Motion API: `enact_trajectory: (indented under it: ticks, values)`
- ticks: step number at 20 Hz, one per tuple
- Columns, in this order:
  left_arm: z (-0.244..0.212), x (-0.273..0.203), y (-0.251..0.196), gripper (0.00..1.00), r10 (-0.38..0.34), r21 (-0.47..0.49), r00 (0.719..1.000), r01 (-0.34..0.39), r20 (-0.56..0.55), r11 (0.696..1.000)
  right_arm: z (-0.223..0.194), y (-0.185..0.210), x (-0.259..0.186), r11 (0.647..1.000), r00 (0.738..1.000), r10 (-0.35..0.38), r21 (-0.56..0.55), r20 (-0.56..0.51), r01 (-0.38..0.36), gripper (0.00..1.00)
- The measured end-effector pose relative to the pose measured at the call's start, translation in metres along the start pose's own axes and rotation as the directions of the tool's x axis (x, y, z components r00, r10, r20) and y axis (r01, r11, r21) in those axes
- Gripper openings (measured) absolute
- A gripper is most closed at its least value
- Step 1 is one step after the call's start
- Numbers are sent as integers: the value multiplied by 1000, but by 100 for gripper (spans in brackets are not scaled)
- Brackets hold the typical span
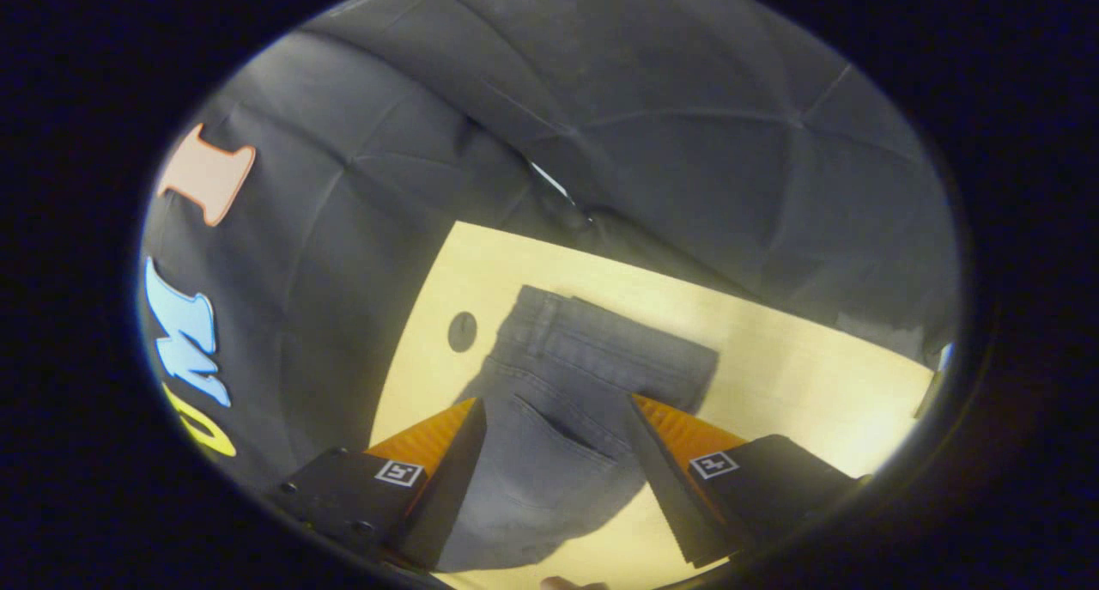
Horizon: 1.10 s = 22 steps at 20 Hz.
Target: Grasp the waist and the cuffs of the jeans and fold them to make the two legs overlap; first hold the waist and fold one-third of the jeans toward the cuffs, then hold the cuffs and fold the remaining one-third in the same direction to finish folding.
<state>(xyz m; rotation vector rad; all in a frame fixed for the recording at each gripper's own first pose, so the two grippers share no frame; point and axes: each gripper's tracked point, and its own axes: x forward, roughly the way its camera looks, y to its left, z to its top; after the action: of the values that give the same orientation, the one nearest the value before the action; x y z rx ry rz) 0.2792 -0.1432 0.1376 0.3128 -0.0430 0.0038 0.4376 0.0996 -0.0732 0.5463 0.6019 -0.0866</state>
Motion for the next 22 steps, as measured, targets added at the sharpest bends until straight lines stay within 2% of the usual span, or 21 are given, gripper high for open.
enact_trajectory:
  ticks: [2, 5, 7, 10, 11, 13, 16, 17, 19, 20, 21, 22]
  values:
    - [-2, -23, 25, 97, 10, -21, 1000, -9, 17, 1000, 0, -15, -15, 1000, 1000, 3, 31, 0, -3, 96]
    - [-6, -77, 56, 98, -24, -46, 999, 25, 32, 999, 6, -43, -31, 993, 1000, -1, 118, 9, 0, 96]
    - [-6, -130, 74, 98, -47, 7, 995, 47, 87, 999, 9, -59, -37, 985, 1000, -7, 174, 8, 5, 96]
    - [-10, -209, 92, 98, -57, 122, 980, 34, 190, 992, 2, -68, -31, 973, 1000, 9, 233, -22, -3, 96]
    - [-10, -237, 96, 97, -66, 137, 972, 35, 227, 990, -1, -68, -28, 974, 999, 11, 228, -33, -3, 97]
    - [-14, -293, 101, 97, -79, 84, 951, 56, 300, 995, -5, -64, -27, 979, 999, 18, 203, -41, -10, 97]
    - [-44, -375, 96, 97, -167, -3, 878, 189, 448, 982, -4, -59, -24, 980, 999, 24, 197, -33, -17, 96]
    - [-61, -391, 94, 100, -183, 11, 869, 200, 460, 980, -2, -62, -20, 979, 999, 3, 205, -35, 4, 97]
    - [-100, -407, 81, 96, -204, 97, 873, 179, 442, 979, -2, -64, 5, 972, 998, -39, 228, -45, 48, 96]
    - [-111, -406, 75, 100, -209, 148, 878, 160, 431, 976, -4, -59, 21, 970, 998, -37, 237, -50, 48, 97]
    - [-116, -405, 69, 96, -210, 168, 881, 152, 423, 974, -9, -53, 33, 970, 997, -21, 240, -71, 38, 97]
    - [-118, -405, 61, 96, -215, 169, 884, 157, 416, 973, -17, -46, 43, 970, 994, 15, 242, -111, 12, 96]
